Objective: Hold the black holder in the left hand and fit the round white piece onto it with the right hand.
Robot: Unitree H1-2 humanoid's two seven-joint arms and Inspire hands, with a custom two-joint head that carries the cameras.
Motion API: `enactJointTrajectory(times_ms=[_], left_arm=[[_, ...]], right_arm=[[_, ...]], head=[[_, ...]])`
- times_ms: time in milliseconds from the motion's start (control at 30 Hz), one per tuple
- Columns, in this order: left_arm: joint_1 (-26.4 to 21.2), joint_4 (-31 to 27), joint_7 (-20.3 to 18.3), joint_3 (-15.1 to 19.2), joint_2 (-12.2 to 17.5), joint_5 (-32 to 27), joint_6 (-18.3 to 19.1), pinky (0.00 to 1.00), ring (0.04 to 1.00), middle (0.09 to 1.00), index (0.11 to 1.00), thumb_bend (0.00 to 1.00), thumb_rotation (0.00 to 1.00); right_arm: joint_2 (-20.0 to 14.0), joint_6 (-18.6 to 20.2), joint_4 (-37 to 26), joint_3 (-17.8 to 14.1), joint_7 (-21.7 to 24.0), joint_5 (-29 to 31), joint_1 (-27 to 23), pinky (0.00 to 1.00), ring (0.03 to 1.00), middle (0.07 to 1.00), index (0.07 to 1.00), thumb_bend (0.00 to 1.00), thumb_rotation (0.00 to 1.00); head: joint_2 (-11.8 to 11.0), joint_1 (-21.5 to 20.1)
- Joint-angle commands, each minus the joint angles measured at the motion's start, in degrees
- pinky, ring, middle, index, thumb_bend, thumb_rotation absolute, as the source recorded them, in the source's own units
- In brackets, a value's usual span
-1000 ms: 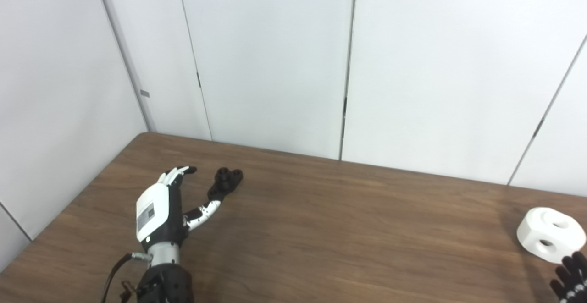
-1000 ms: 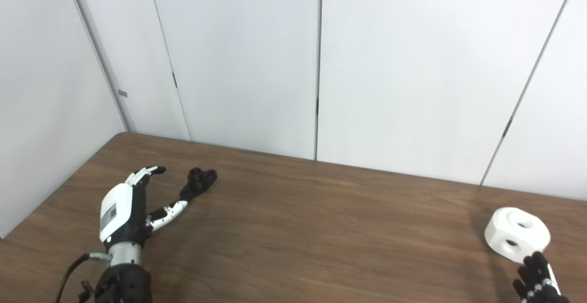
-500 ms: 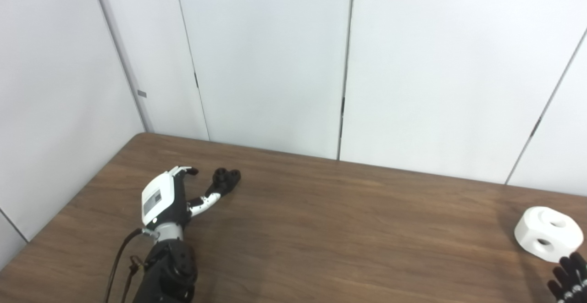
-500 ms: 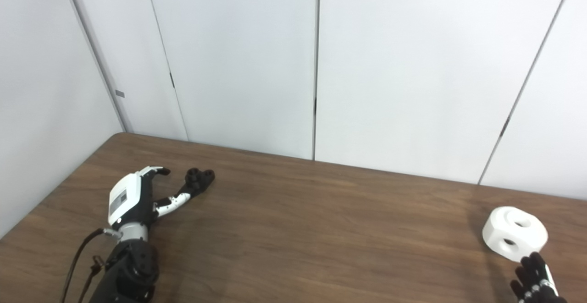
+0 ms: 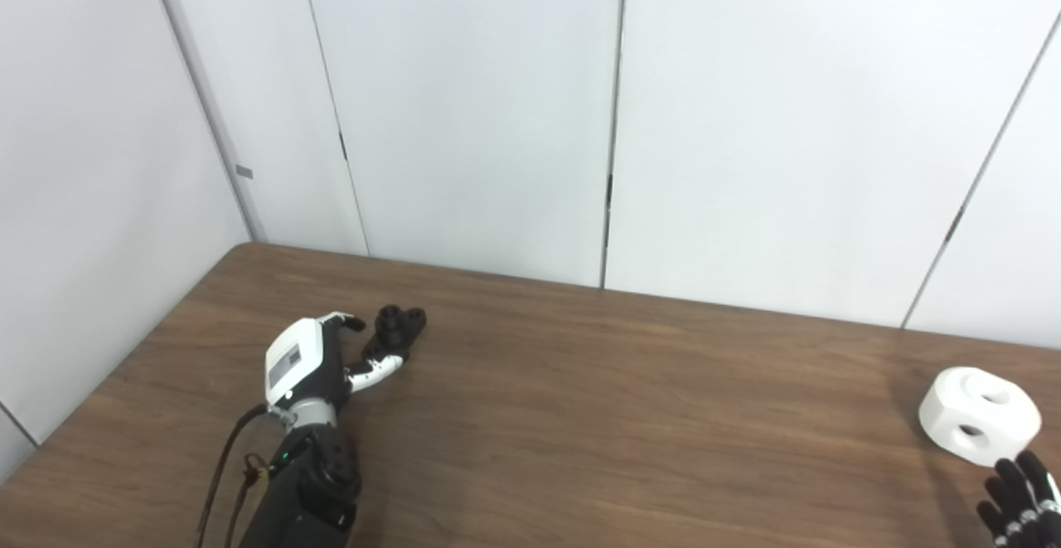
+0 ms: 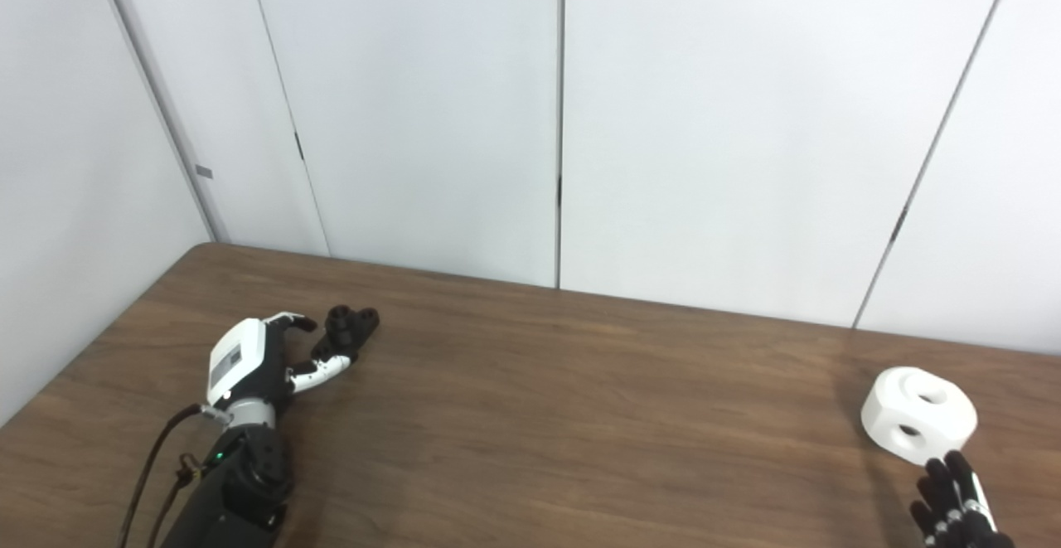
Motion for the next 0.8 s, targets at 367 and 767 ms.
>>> enactJointTrajectory(times_ms=[367, 767], left_arm=[[-5.3, 3.5, 4.2, -0.4, 2.1, -1.2, 0.1, 0.92, 0.900, 0.834, 0.684, 0.84, 0.36], [-5.3, 4.0, 5.4, -0.9, 1.9, -2.9, -0.5, 0.89, 0.900, 0.824, 0.532, 0.81, 0.26]], right_arm=[[1.1, 0.2, 1.2, 0.7, 0.2, 0.6, 2.7, 1.00, 0.997, 0.985, 1.000, 0.64, 1.00], [1.1, -0.1, 1.2, 0.5, 0.4, 1.1, 2.7, 1.00, 0.990, 0.989, 1.000, 0.65, 1.00]], head=[[0.9, 0.1], [1.3, 0.2]])
